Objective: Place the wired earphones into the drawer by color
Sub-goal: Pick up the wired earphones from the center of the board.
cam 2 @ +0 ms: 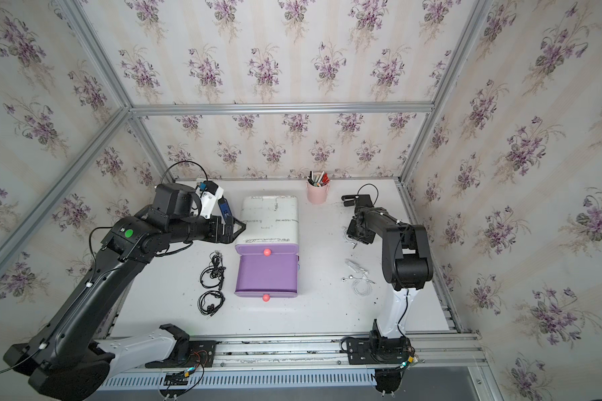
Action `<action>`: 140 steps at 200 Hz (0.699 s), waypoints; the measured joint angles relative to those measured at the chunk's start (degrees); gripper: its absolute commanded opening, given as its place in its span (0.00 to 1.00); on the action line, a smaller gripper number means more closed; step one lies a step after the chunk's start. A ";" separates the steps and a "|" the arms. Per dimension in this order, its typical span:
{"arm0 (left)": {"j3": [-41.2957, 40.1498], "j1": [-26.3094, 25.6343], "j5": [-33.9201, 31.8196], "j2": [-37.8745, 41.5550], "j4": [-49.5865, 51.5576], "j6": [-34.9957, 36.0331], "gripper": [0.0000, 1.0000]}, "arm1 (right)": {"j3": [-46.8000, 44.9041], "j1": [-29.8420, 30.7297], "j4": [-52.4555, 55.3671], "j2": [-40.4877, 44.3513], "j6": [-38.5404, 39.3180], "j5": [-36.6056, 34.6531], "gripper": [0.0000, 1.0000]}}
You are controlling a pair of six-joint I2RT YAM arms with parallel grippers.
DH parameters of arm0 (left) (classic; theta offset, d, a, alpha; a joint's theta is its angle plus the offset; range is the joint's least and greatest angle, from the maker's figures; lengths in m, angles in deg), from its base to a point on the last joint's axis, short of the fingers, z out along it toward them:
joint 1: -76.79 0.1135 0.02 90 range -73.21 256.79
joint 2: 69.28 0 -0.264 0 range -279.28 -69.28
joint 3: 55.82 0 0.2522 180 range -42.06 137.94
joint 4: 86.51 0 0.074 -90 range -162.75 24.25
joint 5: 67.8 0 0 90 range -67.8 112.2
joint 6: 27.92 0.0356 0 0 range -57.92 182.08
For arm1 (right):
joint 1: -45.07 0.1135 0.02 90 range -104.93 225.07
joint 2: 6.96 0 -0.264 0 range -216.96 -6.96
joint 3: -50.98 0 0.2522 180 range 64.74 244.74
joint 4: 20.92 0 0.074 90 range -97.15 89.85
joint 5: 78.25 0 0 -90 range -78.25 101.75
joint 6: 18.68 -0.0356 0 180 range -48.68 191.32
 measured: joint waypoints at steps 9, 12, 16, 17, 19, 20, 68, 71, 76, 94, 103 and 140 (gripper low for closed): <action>-0.11 0.00 0.00 -0.17 -0.02 0.00 1.00 | 0.17 -0.02 -0.09 -0.48 0.28 -0.15 0.36; -0.13 0.00 0.00 -0.20 -0.09 0.00 1.00 | 0.22 -0.02 -0.11 -0.52 0.46 -0.17 0.35; -0.13 0.00 0.00 -0.24 -0.07 0.00 1.00 | 0.31 -0.04 -0.20 -0.63 0.61 -0.17 0.34; -0.13 0.00 0.00 -0.24 -0.07 0.00 1.00 | 0.31 -0.07 -0.20 -0.66 0.61 -0.17 0.34; -0.15 0.00 0.00 -0.26 -0.07 0.00 1.00 | 0.35 -0.09 -0.22 -0.72 0.63 -0.26 0.33; -0.15 0.00 0.00 -0.26 -0.07 0.00 1.00 | 0.37 -0.09 -0.22 -0.76 0.66 -0.28 0.33; -0.13 0.07 0.02 -0.59 -0.20 0.02 1.00 | 0.26 -0.28 -1.16 -1.09 0.96 -1.66 0.06; -0.13 0.07 0.02 -0.61 -0.22 0.00 1.00 | 0.22 -0.28 -1.27 -1.09 0.96 -1.66 0.05; -0.15 0.07 0.02 -0.63 -0.31 0.00 1.00 | 0.13 -0.28 -1.42 -1.07 0.96 -1.66 0.04; -0.33 0.07 0.07 -0.63 -0.46 0.00 1.00 | -0.39 -0.28 -1.97 -0.68 0.96 -1.66 0.01; -0.37 0.07 0.07 -0.63 -0.46 0.00 1.00 | -0.76 -0.28 -2.34 -0.33 0.96 -1.51 0.00; -0.39 0.07 0.26 -0.55 -0.46 -0.02 1.00 | -1.51 -0.17 -0.26 4.33 0.96 0.59 0.00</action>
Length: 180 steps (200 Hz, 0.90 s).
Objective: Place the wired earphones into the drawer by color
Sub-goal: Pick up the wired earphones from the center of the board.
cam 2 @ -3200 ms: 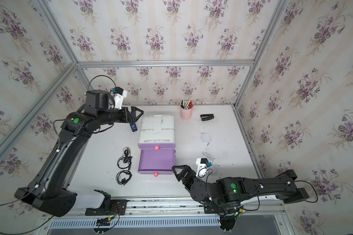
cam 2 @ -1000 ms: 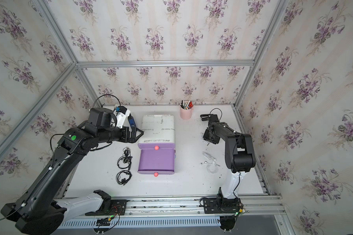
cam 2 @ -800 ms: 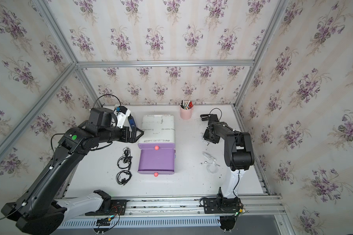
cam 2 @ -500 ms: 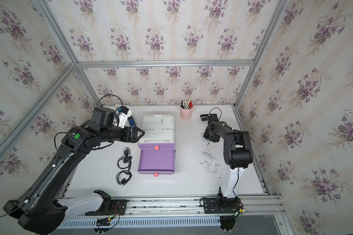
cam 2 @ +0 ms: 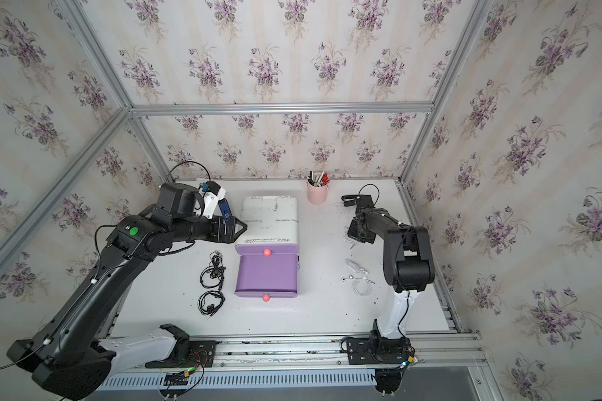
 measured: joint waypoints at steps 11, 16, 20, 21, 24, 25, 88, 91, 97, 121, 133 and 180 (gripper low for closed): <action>0.07 0.15 0.92 0.15 -0.04 -0.09 1.00 | 0.04 -0.02 0.13 2.84 0.04 0.52 0.00; 0.07 0.33 1.64 0.26 -0.28 -0.44 1.00 | 0.11 -0.04 0.22 4.37 0.07 0.72 0.00; 0.07 0.37 2.14 0.33 -0.48 -0.61 1.00 | 0.11 -0.04 0.24 5.22 0.07 0.81 0.00; 0.07 0.37 2.27 0.35 -0.57 -0.66 1.00 | 0.11 -0.04 0.28 5.70 0.07 0.90 0.00; 0.07 0.37 2.86 0.46 -0.83 -0.87 1.00 | 0.11 -0.04 0.33 6.36 0.09 0.94 0.00; 0.07 0.37 2.99 0.48 -0.90 -0.90 1.00 | 0.11 -0.04 0.35 6.58 0.11 0.96 0.00; -4.72 -0.81 18.34 -1.22 -14.38 -11.02 1.00 | -1.03 1.36 3.93 26.14 0.44 7.52 0.00; -5.05 -1.22 18.91 -1.53 -15.28 -11.82 1.00 | -1.03 1.57 4.07 26.77 0.44 7.91 0.00; -5.55 -2.40 20.33 -2.34 -17.14 -13.51 1.00 | -0.98 2.16 4.52 28.26 0.20 8.92 0.00; -4.74 -7.63 23.54 -6.25 -22.56 -18.18 1.00 | 0.07 5.31 6.36 32.41 -1.60 11.58 0.00; -4.09 -9.77 23.78 -7.82 -24.76 -19.58 1.00 | 1.07 8.02 7.13 34.05 -1.99 12.55 0.00; -3.45 -12.28 20.24 -11.80 -26.34 -22.49 1.00 | 2.95 16.15 8.07 37.40 -6.32 15.85 0.00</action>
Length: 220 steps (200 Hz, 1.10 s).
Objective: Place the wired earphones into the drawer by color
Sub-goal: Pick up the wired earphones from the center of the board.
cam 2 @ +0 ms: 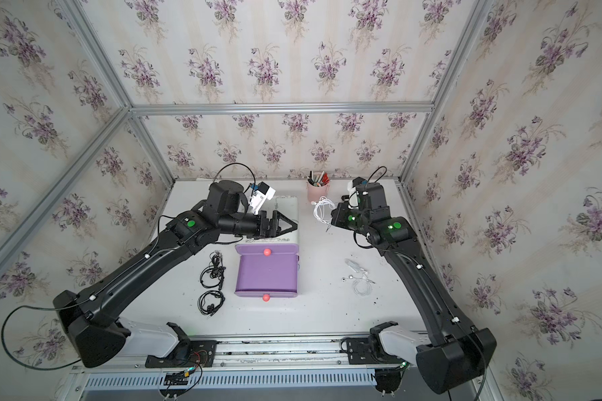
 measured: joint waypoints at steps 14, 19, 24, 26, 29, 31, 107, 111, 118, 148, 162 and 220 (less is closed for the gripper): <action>-0.28 -0.11 -0.98 -0.63 -0.24 -0.79 1.00 | 0.00 2.14 0.15 0.57 -1.33 0.55 0.00; -0.48 -0.15 -1.03 -1.05 -1.14 -0.94 1.00 | -0.02 2.93 0.11 0.85 -1.53 0.83 0.00; -0.72 -0.20 -1.31 -1.40 -1.81 -1.05 1.00 | -0.04 3.63 -0.02 1.16 -1.86 1.33 0.00; -0.92 -0.24 -1.62 -1.57 -2.16 -1.29 1.00 | -0.07 3.89 -0.13 1.29 -2.23 1.66 0.00; -1.14 -0.31 -1.86 -1.73 -2.47 -1.55 1.00 | -0.13 4.13 -0.26 1.44 -2.62 2.05 0.00; -1.27 -0.35 -1.97 -1.81 -2.64 -1.77 1.00 | -0.24 4.39 -0.48 1.55 -2.89 2.32 0.00; -4.39 -3.15 -4.15 -3.26 -8.90 -6.93 0.85 | -1.44 10.36 -3.76 0.20 -8.50 3.08 0.00; -4.59 -3.21 -4.42 -3.26 -9.09 -7.06 0.81 | -1.46 10.88 -3.96 0.13 -8.68 2.91 0.00; -4.94 -3.39 -5.01 -3.26 -9.35 -7.41 0.78 | -1.55 11.69 -4.28 0.00 -8.68 2.93 0.00; -6.19 -4.00 -7.69 -2.78 -9.94 -9.22 0.70 | -1.66 13.60 -5.22 -0.31 -9.86 2.84 0.00; -6.25 -3.93 -9.22 -2.40 -10.01 -9.84 0.64 | -1.92 14.16 -5.66 -0.28 -10.05 2.62 0.00; -6.14 -4.20 -12.92 -1.70 -10.05 -10.86 0.34 | -3.37 15.30 -6.54 0.37 -11.43 1.95 0.00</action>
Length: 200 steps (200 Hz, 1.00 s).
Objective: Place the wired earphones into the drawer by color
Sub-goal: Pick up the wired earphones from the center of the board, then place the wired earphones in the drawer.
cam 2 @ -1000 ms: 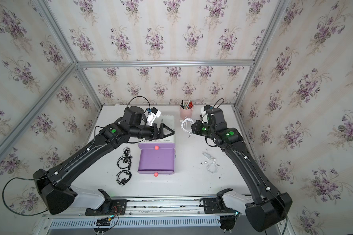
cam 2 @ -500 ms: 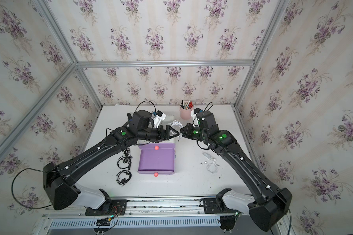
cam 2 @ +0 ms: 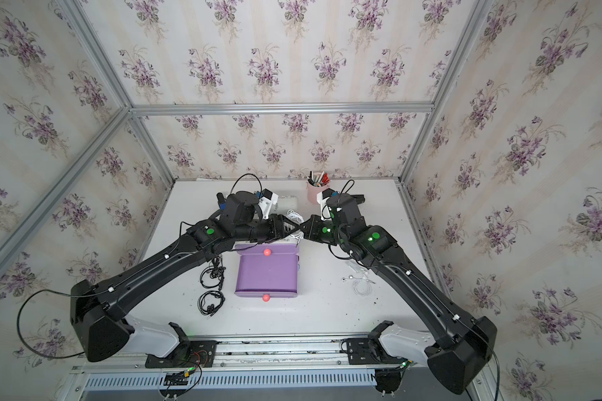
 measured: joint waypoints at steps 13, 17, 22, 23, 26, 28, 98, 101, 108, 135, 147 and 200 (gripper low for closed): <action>0.00 0.00 -0.37 0.24 0.07 -0.04 0.23 | 0.00 0.11 -0.04 0.00 -0.17 0.00 0.00; 0.00 -0.04 -0.55 0.31 0.11 -0.07 0.20 | 0.00 0.15 -0.04 0.00 -0.17 -0.02 0.00; 0.00 -0.04 -0.68 0.42 0.11 -0.07 0.18 | 0.00 0.24 -0.02 0.00 -0.17 0.00 0.00; 0.00 -0.04 -0.70 0.44 0.11 -0.04 0.18 | 0.00 0.26 -0.02 0.00 -0.17 0.00 0.00; 0.00 -0.04 -0.76 0.48 0.13 -0.04 0.17 | 0.00 0.28 -0.04 0.00 -0.17 -0.02 0.00; 0.00 -0.04 -0.85 0.52 0.11 -0.04 0.17 | 0.00 0.28 -0.07 0.00 -0.17 0.00 0.00; 0.11 -0.13 -3.08 2.12 1.77 0.24 0.00 | -0.28 1.03 -0.81 0.00 -0.85 0.11 0.27; 0.11 -0.13 -3.10 2.40 1.81 0.28 0.00 | -0.33 1.07 -0.90 0.02 -0.81 0.13 0.29; 0.11 -0.13 -3.26 3.13 1.79 0.44 0.00 | -0.39 1.07 -1.07 0.15 -0.83 0.15 0.34; 0.17 -0.13 -3.56 5.38 3.89 1.11 0.00 | 0.20 1.07 -1.49 0.52 -1.22 0.46 0.51; 0.09 -0.11 -3.74 7.08 5.33 1.53 0.00 | 1.05 1.07 -1.36 0.55 -1.22 0.59 0.59; -8.26 -0.20 -4.04 21.05 11.93 1.40 0.00 | 8.20 1.01 1.77 1.46 0.61 -0.15 0.73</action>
